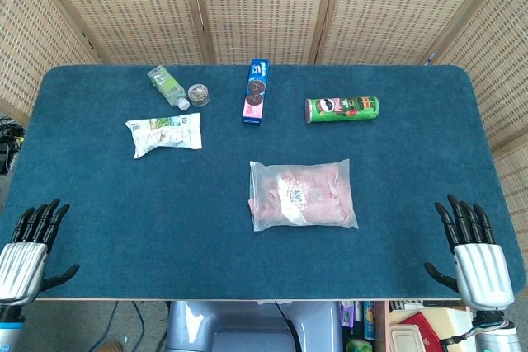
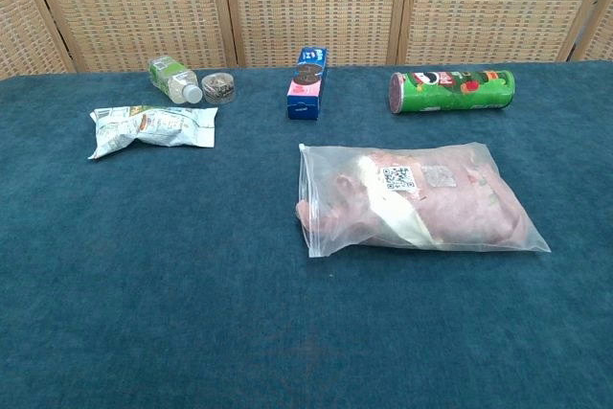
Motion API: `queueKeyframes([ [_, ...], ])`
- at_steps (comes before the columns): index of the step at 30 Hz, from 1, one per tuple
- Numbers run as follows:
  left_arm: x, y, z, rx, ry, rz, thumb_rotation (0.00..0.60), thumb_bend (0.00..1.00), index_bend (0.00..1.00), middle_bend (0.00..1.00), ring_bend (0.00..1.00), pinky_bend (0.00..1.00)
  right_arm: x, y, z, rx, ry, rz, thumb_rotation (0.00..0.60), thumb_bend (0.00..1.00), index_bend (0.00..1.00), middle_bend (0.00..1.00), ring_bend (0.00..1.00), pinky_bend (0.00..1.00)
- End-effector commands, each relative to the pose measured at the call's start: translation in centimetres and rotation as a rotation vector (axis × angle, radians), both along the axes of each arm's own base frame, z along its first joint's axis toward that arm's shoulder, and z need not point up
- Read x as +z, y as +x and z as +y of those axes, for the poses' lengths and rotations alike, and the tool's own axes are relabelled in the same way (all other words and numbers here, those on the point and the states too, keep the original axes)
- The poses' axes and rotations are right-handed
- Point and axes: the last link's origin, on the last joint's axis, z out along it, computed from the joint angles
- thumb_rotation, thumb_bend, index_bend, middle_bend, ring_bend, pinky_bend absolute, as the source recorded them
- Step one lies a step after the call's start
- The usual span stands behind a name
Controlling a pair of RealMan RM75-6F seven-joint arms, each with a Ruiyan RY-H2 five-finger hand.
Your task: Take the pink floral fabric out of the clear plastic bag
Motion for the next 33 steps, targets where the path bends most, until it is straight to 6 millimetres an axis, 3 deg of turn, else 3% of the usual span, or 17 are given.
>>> queueKeyframes([
  [1, 0.0, 0.0, 0.0, 0.001, -0.002, 0.003, 0.600, 0.18, 0.00, 0.00, 0.00, 0.00, 0.0, 0.0, 0.0, 0.000, 0.001, -0.002, 0.600, 0.00, 0.00, 0.00, 0.00, 0.00],
  [11, -0.2, 0.0, 0.1, 0.004, -0.008, 0.009, 0.600, 0.18, 0.00, 0.00, 0.00, 0.00, -0.2, 0.0, -0.1, 0.002, 0.017, -0.011, 0.600, 0.00, 0.00, 0.00, 0.00, 0.00],
  [15, -0.2, 0.0, 0.1, 0.004, -0.003, 0.009, 0.600, 0.18, 0.00, 0.00, 0.00, 0.00, -0.9, 0.0, -1.1, 0.021, 0.052, -0.040, 0.600, 0.00, 0.00, 0.00, 0.00, 0.00],
  [20, -0.2, -0.1, 0.3, 0.006, 0.004, 0.012, 0.600, 0.18, 0.00, 0.00, 0.00, 0.00, -2.8, 0.4, -4.3, 0.087, 0.110, -0.076, 0.600, 0.00, 0.00, 0.00, 0.00, 0.00],
  [27, -0.2, -0.2, 0.6, 0.024, 0.017, 0.021, 0.600, 0.18, 0.00, 0.00, 0.00, 0.00, -6.8, 2.2, -10.8, 0.089, 0.304, -0.150, 0.600, 0.00, 0.00, 0.00, 0.00, 0.00],
  [33, -0.1, -0.5, 1.1, 0.042, 0.028, 0.025, 0.600, 0.18, 0.00, 0.00, 0.00, 0.00, -10.5, 3.8, -14.2, 0.066, 0.424, -0.101, 0.600, 0.00, 0.00, 0.00, 0.00, 0.00],
])
